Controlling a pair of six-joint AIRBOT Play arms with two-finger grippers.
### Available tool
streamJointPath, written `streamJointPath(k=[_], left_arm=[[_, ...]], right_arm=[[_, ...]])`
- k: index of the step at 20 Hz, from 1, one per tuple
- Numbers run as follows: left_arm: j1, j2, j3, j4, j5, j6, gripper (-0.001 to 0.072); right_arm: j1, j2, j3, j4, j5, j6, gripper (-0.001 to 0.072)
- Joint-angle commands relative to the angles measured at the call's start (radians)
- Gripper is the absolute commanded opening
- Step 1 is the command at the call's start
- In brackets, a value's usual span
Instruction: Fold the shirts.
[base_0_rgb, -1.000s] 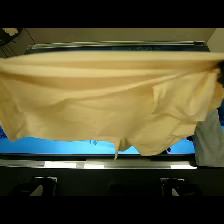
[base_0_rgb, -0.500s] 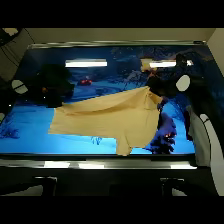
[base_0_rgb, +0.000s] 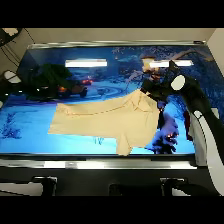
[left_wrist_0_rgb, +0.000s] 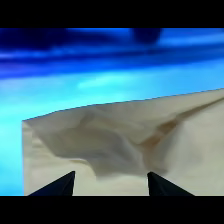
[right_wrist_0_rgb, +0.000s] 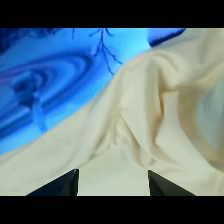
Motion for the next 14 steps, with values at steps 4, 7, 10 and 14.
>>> streamJointPath(k=[4, 7, 10, 14], left_arm=[[0.293, 0.029, -0.18, 0.008, -0.233, 0.003, 0.0499], [0.327, 0.029, -0.34, 0.005, -0.19, 0.056, 0.0498], [0.316, 0.027, -0.439, 0.005, -0.113, 0.094, 0.0458], [0.299, 0.017, -0.46, -0.003, -0.063, 0.105, 0.0458]], right_arm=[[0.0, 0.042, -0.008, -0.33, 0.396, -0.122, 0.0549], [0.0, 0.042, -0.009, -0.329, 0.455, -0.14, 0.0539], [0.001, 0.042, -0.009, -0.329, 0.497, -0.155, 0.0538], [0.001, 0.042, -0.009, -0.327, 0.505, -0.166, 0.0538]])
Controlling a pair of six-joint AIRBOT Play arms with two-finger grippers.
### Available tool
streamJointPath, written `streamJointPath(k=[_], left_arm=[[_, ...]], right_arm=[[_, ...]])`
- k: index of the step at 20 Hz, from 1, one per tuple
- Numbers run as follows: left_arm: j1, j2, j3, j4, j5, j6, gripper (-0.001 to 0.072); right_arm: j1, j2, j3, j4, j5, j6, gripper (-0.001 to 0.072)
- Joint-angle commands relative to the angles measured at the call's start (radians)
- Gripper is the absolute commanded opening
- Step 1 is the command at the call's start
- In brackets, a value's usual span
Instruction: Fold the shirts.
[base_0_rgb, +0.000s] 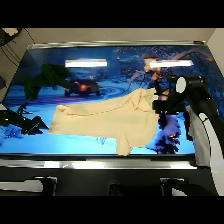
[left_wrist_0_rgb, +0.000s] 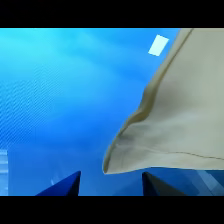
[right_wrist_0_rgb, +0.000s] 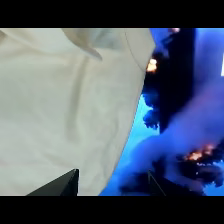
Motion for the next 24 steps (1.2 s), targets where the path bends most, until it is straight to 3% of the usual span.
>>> streamJointPath(k=[1, 5, 6, 8, 10, 12, 14, 17, 19, 21, 24], left_arm=[[-0.009, -0.005, -0.034, -0.006, 0.055, 0.018, 0.0458], [-0.051, -0.005, -0.044, -0.033, 0.101, 0.018, 0.0458], [-0.061, -0.005, -0.043, -0.042, 0.105, 0.018, 0.0414], [-0.076, -0.005, -0.044, -0.047, 0.103, 0.017, 0.0196], [-0.08, -0.005, -0.044, -0.05, 0.102, 0.017, 0.0136], [-0.079, -0.005, -0.044, -0.05, 0.087, 0.02, 0.0027], [-0.079, -0.004, -0.043, -0.05, 0.08, 0.041, 0.0027], [-0.079, -0.003, -0.043, -0.05, 0.079, 0.062, 0.0026], [-0.079, -0.003, -0.043, -0.05, 0.082, 0.07, 0.0026], [-0.079, -0.003, -0.043, -0.05, 0.084, 0.07, 0.0026], [-0.08, 0.0, -0.043, -0.05, 0.08, 0.07, 0.0026]], right_arm=[[0.001, 0.001, 0.0, -0.006, 0.032, -0.014, 0.0538], [0.001, 0.001, 0.0, -0.006, 0.063, -0.014, 0.0538], [0.001, 0.002, 0.0, -0.006, 0.078, -0.014, 0.0539], [0.001, 0.002, -0.004, -0.006, 0.107, -0.013, 0.0541], [0.001, 0.018, -0.045, 0.017, 0.095, -0.013, 0.0548], [-0.006, 0.055, -0.11, 0.04, 0.053, -0.041, 0.0553], [-0.102, 0.064, -0.134, 0.116, 0.039, -0.051, 0.0557], [-0.329, 0.064, -0.19, 0.362, 0.105, -0.102, 0.0533], [-0.38, 0.064, -0.32, 0.378, 0.125, -0.127, 0.0532], [-0.367, 0.064, -0.462, 0.406, 0.027, -0.138, 0.049], [-0.315, 0.063, -0.569, 0.512, -0.189, -0.141, 0.0487]])
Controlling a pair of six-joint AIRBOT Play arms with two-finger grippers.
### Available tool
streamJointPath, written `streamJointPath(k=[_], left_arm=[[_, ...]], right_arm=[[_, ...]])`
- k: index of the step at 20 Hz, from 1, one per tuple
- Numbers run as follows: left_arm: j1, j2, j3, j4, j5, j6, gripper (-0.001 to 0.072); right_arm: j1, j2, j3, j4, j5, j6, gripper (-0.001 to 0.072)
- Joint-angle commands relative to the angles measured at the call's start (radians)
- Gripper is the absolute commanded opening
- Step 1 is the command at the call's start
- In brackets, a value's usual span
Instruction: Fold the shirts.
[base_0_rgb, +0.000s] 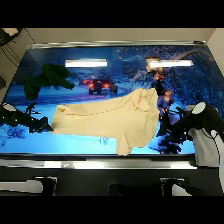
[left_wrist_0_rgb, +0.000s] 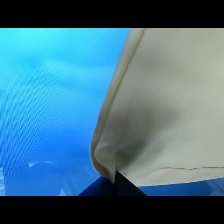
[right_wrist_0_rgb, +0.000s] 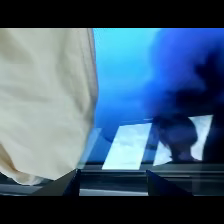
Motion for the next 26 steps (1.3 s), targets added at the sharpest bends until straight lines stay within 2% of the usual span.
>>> streamJointPath(k=[1, 5, 6, 7, 8, 11, 16, 18, 22, 26], left_arm=[[-0.001, 0.006, 0.001, -0.001, -0.002, 0.005, 0.0027], [-0.001, 0.006, 0.001, -0.001, -0.004, 0.005, 0.0026], [-0.001, 0.006, 0.001, -0.001, -0.009, 0.005, 0.0026], [-0.001, 0.007, 0.002, -0.001, -0.017, 0.005, 0.0027], [-0.001, 0.012, 0.006, -0.001, -0.026, 0.006, 0.0026], [-0.002, 0.081, 0.076, -0.017, -0.012, 0.008, 0.0025], [-0.002, 0.388, 0.335, -0.27, 0.255, -0.036, 0.0025], [-0.002, 0.531, 0.465, -0.33, 0.37, -0.041, 0.0026], [0.0, 0.785, 0.617, -0.291, 0.578, -0.041, 0.0026], [0.0, 0.939, 0.617, -0.284, 0.6, -0.071, 0.0026]], right_arm=[[0.035, -0.004, -0.128, 0.111, -0.212, -0.014, 0.0473], [0.096, -0.052, -0.13, 0.112, -0.331, 0.031, 0.0415], [0.101, -0.055, -0.129, 0.113, -0.364, 0.031, 0.0293], [0.101, -0.053, -0.124, 0.115, -0.391, 0.031, 0.0116], [0.098, -0.045, -0.104, 0.105, -0.387, 0.027, 0.005], [0.098, 0.039, 0.033, -0.003, -0.376, 0.008, 0.0049], [0.098, 0.278, 0.464, -0.272, -0.428, -0.005, 0.0049], [0.098, 0.374, 0.636, -0.291, -0.489, -0.049, 0.0049], [0.098, 0.572, 0.818, -0.289, -0.587, -0.047, 0.0049], [0.098, 0.716, 0.82, -0.29, -0.519, -0.04, 0.0049]])
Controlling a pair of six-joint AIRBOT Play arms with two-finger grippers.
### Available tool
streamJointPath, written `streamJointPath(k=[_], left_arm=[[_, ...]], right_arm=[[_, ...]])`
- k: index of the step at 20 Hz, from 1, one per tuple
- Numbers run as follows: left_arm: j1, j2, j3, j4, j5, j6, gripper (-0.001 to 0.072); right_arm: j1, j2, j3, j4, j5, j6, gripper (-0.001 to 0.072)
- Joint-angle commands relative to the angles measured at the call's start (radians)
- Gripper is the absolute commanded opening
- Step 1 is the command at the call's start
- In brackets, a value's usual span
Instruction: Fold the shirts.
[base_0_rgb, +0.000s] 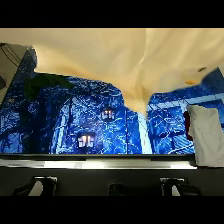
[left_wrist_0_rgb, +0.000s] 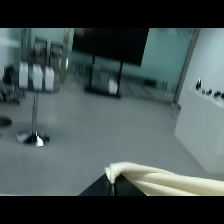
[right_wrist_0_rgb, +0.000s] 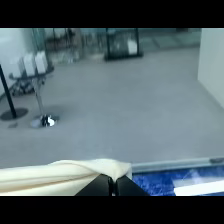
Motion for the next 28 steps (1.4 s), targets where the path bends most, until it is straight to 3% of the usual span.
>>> streamJointPath(k=[1, 3, 9, 11, 14, 15, 17, 20, 23, 25, 28], left_arm=[[-0.001, 0.129, 0.029, -0.005, 0.074, -0.069, 0.0026], [-0.001, 0.143, 0.029, -0.005, 0.082, -0.115, 0.0026], [-0.001, 0.118, 0.028, 0.047, -0.005, -0.112, 0.0025], [-0.002, 0.059, 0.027, 0.089, -0.147, -0.142, 0.0025], [-0.002, -0.095, -0.047, 0.1, -0.404, -0.141, 0.0025], [-0.006, -0.154, -0.113, 0.101, -0.459, -0.103, 0.0025], [-0.038, -0.27, -0.269, 0.168, -0.436, -0.051, 0.0024], [-0.079, -0.505, -0.362, 0.201, -0.357, -0.026, 0.0025], [-0.098, -0.745, -0.283, 0.17, -0.299, -0.027, 0.0025], [-0.11, -0.863, -0.199, 0.104, -0.263, -0.027, 0.0026], [-0.125, -0.965, -0.107, 0.018, -0.217, -0.026, 0.0026]], right_arm=[[0.001, 0.121, 0.038, -0.004, 0.027, 0.007, 0.0049], [0.001, 0.142, 0.039, -0.006, 0.016, 0.024, 0.0049], [0.0, 0.103, 0.038, -0.029, 0.031, 0.083, 0.0049], [0.001, 0.032, 0.038, -0.032, 0.141, 0.124, 0.0049], [0.001, -0.183, 0.03, 0.006, 0.49, 0.142, 0.0048], [0.001, -0.28, 0.011, 0.02, 0.591, 0.143, 0.0048], [0.001, -0.472, -0.05, 0.1, 0.642, 0.119, 0.0047], [0.001, -0.747, -0.078, 0.23, 0.444, 0.113, 0.0047], [0.001, -0.922, -0.078, 0.418, 0.191, 0.158, 0.0048], [0.001, -0.986, -0.078, 0.53, 0.039, 0.156, 0.0048], [-0.001, -1.01, -0.078, 0.552, -0.092, 0.13, 0.0048]])
